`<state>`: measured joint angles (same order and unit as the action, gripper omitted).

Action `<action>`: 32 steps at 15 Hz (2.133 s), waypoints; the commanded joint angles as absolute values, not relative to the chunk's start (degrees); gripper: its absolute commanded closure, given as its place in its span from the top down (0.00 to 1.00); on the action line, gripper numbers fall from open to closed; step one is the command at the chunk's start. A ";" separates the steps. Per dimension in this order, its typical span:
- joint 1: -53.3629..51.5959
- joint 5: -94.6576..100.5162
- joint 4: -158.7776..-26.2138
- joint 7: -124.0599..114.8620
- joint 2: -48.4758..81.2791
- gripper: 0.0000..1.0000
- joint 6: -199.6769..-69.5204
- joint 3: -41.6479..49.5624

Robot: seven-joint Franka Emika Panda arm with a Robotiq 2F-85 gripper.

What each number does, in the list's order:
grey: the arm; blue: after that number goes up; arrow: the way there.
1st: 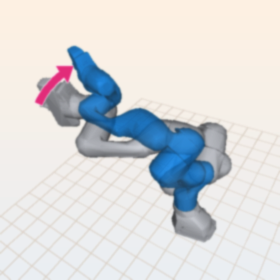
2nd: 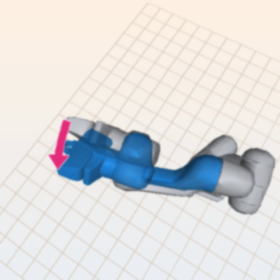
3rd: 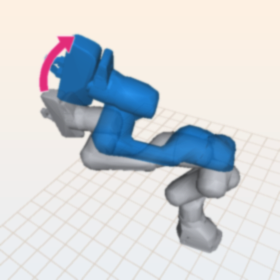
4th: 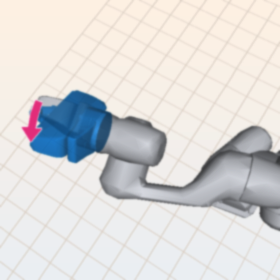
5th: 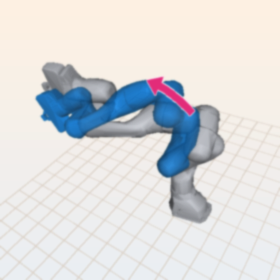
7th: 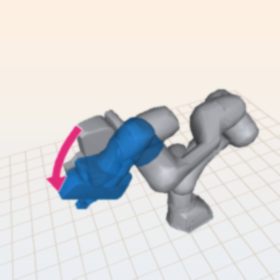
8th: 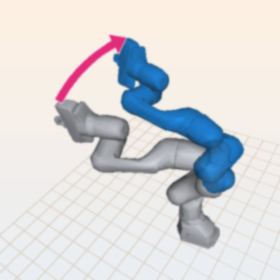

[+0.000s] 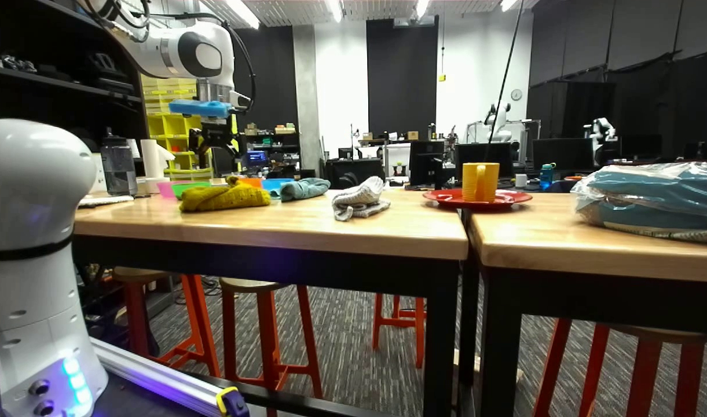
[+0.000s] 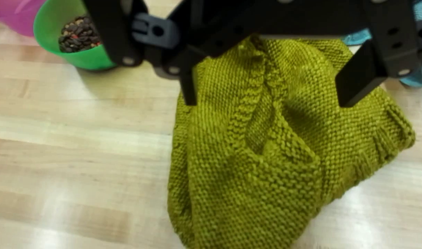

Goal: Fold the green thing

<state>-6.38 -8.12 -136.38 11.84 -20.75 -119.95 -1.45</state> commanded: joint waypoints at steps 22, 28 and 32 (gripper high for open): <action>-10.62 12.22 -144.11 2.75 -23.87 1.00 -120.38 -14.51; -10.46 12.79 -142.60 -0.29 -20.22 1.00 -122.87 -15.52; -10.18 13.35 -141.87 -2.09 -18.00 1.00 -124.38 -15.53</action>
